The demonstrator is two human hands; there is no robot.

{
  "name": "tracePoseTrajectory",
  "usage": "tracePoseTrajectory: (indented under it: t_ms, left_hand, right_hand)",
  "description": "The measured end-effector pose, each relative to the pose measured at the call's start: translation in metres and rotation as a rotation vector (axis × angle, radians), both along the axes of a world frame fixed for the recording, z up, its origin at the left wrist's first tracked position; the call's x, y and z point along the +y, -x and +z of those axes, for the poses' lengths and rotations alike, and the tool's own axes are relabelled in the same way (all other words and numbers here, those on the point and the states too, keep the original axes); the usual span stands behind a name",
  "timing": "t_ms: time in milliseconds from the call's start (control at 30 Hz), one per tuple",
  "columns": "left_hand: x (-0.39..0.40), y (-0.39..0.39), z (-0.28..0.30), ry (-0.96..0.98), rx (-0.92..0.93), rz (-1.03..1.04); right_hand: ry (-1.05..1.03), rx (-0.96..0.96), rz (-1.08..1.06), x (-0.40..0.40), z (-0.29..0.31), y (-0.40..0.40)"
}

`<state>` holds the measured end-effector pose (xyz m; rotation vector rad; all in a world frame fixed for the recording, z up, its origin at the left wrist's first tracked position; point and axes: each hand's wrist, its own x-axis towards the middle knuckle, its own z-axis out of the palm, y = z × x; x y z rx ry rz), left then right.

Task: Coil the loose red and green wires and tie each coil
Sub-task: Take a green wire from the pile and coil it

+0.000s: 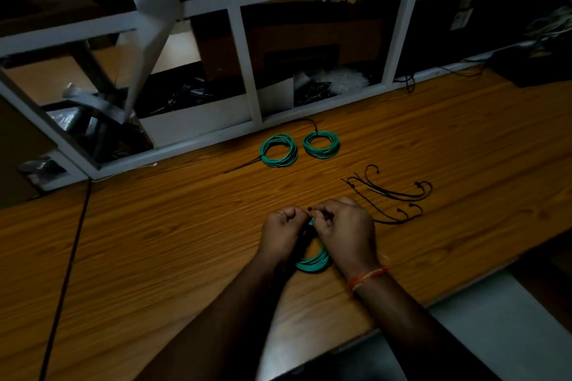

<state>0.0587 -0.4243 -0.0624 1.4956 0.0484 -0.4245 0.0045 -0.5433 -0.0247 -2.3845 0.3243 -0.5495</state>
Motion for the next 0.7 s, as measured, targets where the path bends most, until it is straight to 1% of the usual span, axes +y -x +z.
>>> tracePoseTrajectory:
  t_ms: [67,233,533,700]
  left_hand:
    - [0.0007,0.0008,-0.0020,0.002,-0.008,-0.003]
    - [0.0005,0.0020,-0.0008,-0.002,-0.040,0.001]
    - [0.0007,0.0017,0.0002,-0.012,-0.044,-0.007]
    - [0.0006,0.0033,0.0015,-0.005,-0.048,-0.010]
  right_hand:
    - [0.018,0.018,-0.004,0.0010,0.0025,-0.0005]
    - [0.095,-0.003,-0.015,0.0034,0.0058,0.0009]
    - [0.062,-0.027,-0.013,0.0025,0.0052,0.0026]
    - [0.069,-0.005,-0.003,0.0017,0.0061,0.0031]
